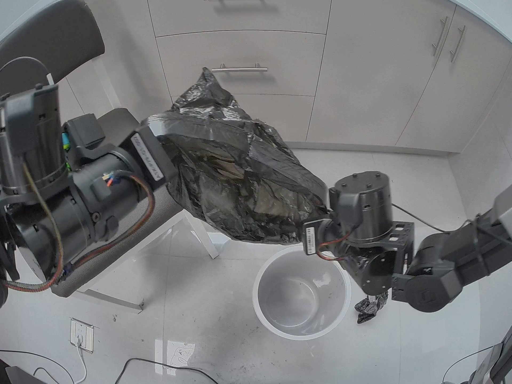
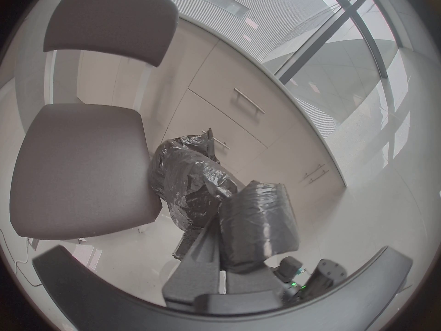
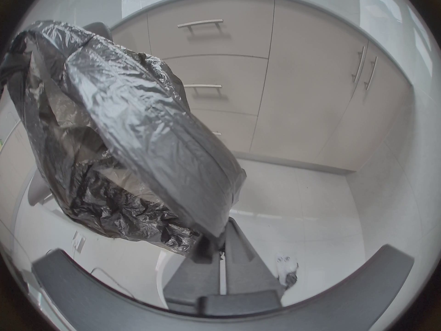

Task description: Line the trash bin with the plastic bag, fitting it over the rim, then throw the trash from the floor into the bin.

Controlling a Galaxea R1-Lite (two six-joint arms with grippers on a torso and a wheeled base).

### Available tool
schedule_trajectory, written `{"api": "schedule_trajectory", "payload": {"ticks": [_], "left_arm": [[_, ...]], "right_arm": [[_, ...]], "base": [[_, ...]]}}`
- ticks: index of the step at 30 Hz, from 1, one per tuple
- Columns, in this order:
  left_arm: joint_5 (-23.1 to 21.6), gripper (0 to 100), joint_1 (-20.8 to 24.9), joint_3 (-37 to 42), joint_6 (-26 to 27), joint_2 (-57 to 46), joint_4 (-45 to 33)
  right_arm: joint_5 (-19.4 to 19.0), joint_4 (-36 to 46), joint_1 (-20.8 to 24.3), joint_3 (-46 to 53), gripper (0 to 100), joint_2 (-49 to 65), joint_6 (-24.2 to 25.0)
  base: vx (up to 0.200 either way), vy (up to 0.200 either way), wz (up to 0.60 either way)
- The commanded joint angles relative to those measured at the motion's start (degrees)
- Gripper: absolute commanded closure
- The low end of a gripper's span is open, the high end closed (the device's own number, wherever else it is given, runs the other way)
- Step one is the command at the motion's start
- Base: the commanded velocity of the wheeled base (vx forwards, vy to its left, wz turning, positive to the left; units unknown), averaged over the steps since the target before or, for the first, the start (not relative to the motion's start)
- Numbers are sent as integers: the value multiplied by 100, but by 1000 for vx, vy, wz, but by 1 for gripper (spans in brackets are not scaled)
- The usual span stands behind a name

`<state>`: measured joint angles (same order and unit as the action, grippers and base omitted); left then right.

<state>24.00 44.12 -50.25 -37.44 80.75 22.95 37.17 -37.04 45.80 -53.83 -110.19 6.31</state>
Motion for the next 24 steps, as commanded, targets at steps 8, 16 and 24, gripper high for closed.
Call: {"api": "schedule_trajectory", "payload": {"ticks": [8, 16, 24], "left_arm": [[-291, 100, 115, 24, -9, 1083, -2], [-282, 100, 466, 42, -27, 995, -45], [-256, 100, 791, 121, -36, 661, -89]], "right_arm": [[-588, 2754, -686, 233, 100, 2256, 784], [-1783, 4389, -836, 198, 100, 3179, 863], [-1977, 4785, -836, 259, 100, 3575, 863]], "base": [[0, 0, 0], [0, 0, 0], [0, 0, 0]]}}
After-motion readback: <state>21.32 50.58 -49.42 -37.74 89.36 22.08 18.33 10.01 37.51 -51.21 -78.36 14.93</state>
